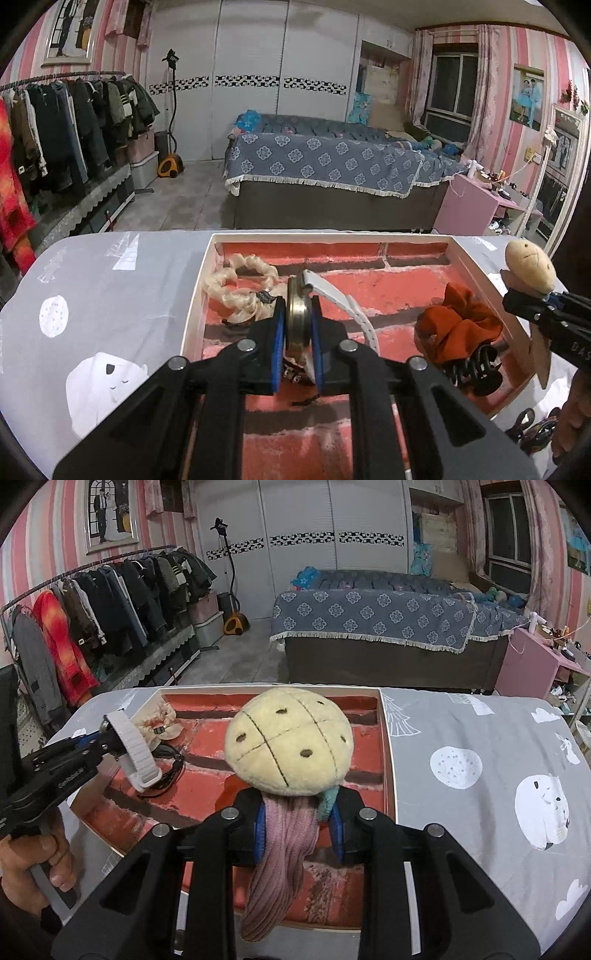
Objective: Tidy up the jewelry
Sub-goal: 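Carry the watch with the left tool while the right tool carries the pink toy over the tray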
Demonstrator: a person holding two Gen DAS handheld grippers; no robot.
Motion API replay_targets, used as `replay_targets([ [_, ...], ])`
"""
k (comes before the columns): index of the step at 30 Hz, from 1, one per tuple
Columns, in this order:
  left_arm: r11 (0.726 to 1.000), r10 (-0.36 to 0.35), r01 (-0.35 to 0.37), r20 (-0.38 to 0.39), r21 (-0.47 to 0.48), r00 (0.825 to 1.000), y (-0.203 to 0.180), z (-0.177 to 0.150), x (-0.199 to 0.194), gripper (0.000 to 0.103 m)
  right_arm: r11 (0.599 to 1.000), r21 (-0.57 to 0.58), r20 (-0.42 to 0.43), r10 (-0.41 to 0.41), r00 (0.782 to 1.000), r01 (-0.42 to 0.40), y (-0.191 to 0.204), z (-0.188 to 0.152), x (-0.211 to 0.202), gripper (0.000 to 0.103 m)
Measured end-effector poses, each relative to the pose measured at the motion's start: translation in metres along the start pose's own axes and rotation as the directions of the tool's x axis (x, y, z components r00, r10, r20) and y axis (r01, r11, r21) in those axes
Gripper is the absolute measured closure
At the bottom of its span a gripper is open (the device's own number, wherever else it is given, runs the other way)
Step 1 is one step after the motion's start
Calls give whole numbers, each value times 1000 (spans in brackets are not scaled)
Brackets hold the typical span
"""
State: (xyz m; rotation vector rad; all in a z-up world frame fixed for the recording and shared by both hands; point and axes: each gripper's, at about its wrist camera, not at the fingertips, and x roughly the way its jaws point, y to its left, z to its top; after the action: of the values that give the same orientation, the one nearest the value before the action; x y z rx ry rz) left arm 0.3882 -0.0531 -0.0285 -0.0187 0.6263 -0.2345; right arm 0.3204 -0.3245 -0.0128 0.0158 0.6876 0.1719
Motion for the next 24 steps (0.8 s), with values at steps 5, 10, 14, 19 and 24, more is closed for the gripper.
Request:
replay_targets([
  [5, 999, -30, 30, 18, 29, 999, -5, -6, 8, 90, 1000, 2, 1, 3, 1000, -3, 0, -2, 1, 76],
  [10, 996, -71, 70, 32, 53, 997, -8, -7, 13, 90, 1000, 4, 1, 3, 1000, -3, -2, -4, 1, 76],
  [14, 992, -89, 84, 49, 92, 995, -14, -4, 17, 90, 1000, 4, 2, 5, 1000, -5, -2, -3, 1, 76],
  [19, 980, -154, 146, 54, 133, 986, -20, 1, 24, 90, 1000, 5, 1, 2, 1000, -2, -4, -4, 2, 76],
  [24, 971, -200, 191, 55, 147, 978, -26, 4, 25, 90, 1000, -1, -1, 1, 1000, -1, -3, -4, 3, 76],
])
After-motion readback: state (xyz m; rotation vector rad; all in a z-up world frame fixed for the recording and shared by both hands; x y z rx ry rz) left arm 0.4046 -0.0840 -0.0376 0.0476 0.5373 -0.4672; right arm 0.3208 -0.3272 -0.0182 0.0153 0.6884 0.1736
